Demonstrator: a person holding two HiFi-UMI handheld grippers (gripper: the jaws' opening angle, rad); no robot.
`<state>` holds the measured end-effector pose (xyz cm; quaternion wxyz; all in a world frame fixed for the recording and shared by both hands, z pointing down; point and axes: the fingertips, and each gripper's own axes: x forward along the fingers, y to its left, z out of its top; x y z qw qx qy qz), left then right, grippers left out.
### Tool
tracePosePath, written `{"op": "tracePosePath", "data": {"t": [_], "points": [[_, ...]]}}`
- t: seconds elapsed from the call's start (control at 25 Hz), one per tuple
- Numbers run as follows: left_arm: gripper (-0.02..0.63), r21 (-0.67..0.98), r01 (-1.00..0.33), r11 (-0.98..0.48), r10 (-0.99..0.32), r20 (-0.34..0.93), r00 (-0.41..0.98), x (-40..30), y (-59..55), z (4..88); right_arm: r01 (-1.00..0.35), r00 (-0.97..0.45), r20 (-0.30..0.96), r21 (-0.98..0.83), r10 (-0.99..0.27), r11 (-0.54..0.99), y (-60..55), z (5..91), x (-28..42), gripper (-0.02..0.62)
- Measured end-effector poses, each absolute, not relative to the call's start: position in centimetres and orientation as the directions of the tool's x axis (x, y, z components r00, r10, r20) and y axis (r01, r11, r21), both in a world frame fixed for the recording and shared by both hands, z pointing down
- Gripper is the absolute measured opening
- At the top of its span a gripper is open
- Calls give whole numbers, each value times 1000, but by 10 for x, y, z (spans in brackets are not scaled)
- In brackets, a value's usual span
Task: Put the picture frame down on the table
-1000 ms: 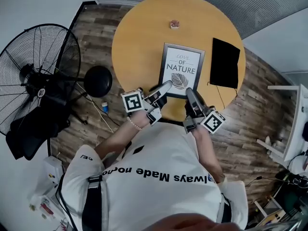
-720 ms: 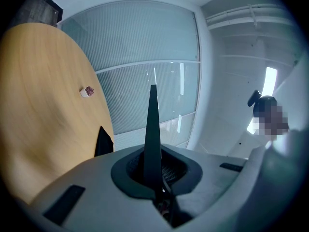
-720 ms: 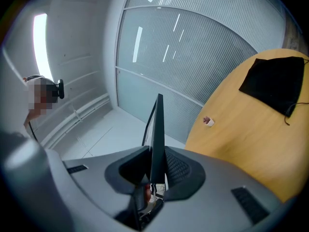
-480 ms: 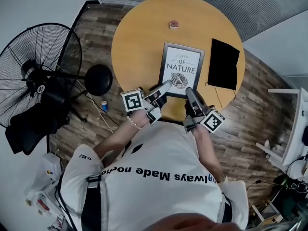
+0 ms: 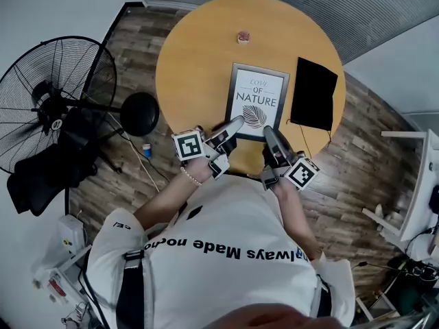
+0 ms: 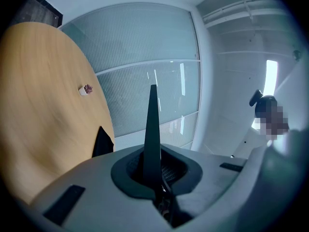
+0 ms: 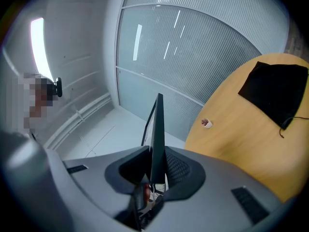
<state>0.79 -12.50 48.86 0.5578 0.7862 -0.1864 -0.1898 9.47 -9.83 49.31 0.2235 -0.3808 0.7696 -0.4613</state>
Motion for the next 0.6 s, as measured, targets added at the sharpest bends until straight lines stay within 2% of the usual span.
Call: {"op": "tracePosePath", "data": {"t": [0.6], "points": [[37, 936, -163, -312, -506, -18, 862, 22, -121, 514, -410, -608, 61, -878, -791, 248, -93, 516, 110, 101]]}}
